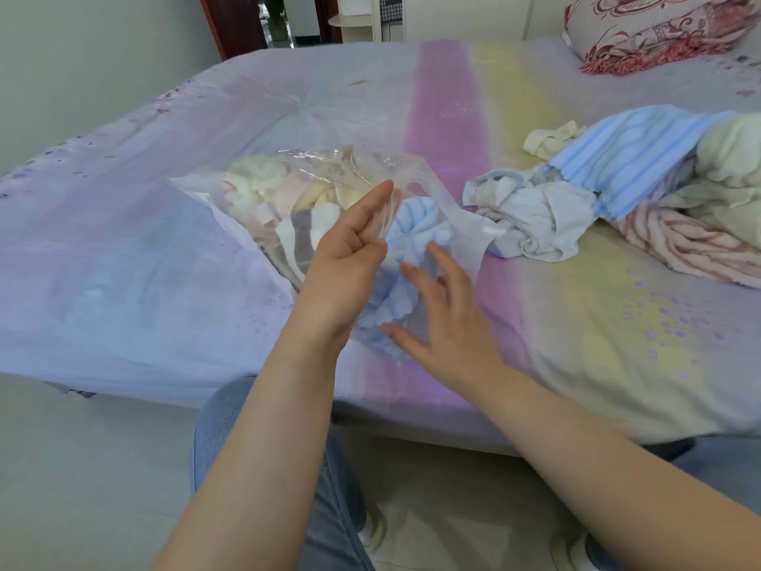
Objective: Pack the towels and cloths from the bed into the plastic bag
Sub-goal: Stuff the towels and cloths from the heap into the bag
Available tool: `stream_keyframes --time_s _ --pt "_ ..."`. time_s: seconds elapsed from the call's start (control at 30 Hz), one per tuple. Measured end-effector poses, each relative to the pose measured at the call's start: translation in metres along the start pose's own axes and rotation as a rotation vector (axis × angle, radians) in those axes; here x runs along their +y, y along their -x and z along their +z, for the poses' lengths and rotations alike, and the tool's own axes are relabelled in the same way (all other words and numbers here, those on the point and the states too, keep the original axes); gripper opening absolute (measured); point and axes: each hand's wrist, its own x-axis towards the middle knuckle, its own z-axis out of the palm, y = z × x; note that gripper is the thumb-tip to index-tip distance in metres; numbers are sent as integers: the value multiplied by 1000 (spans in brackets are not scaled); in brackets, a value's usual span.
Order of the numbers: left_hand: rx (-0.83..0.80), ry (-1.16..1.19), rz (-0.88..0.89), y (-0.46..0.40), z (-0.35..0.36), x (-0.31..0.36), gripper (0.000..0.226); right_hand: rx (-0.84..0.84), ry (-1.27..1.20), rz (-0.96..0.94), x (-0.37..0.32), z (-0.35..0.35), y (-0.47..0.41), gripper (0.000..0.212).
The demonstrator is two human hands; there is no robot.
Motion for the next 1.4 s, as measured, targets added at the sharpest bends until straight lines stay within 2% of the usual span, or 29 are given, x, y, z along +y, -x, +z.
stream_keyframes --time_s 0.13,0.2,0.3,0.5,0.6,0.7,0.8,0.87,0.97,1.0,1.03,1.1,1.13,1.17,1.23,1.33,1.4 --pt "-19 45 -5 1 -5 2 62 -395 164 -18 -1 16 -26 54" --pt "-35 64 -7 2 -8 3 61 -598 163 15 9 37 -40 51" --pt "-63 69 -8 5 -6 5 62 -723 178 15 16 64 -58 54" --pt "-26 97 -27 7 12 4 65 -651 48 325 17 89 -103 61" --pt "15 129 -24 2 7 -1 63 -650 183 204 20 93 -108 62" --pt "53 66 -7 -4 3 -1 61 -645 116 190 19 67 -99 61" --pt "75 3 18 -9 8 -1 60 -388 -107 191 20 31 -72 41" --pt "79 -35 31 -12 12 0 62 -109 -145 226 25 6 -51 34" --pt "102 -74 32 -16 14 3 64 419 -263 437 58 -29 -56 31" --pt "109 -76 31 -16 14 4 65 498 -230 521 78 -37 -66 26" --pt "119 -71 29 -17 13 3 65 472 -130 616 100 -42 -78 34" --pt "137 -45 23 -17 11 2 66 187 39 812 139 -48 -94 73" --pt "141 -33 21 -17 10 2 66 32 68 890 154 -47 -96 87" --pt "143 -23 18 -17 10 1 67 -106 99 928 165 -44 -95 93" --pt "141 3 10 -17 9 -1 67 -270 145 876 178 -33 -81 78" --pt "128 36 9 -18 8 -4 67 -227 173 798 174 -29 -60 38" --pt "130 34 5 -18 9 -5 67 -231 173 766 157 -37 -50 35"
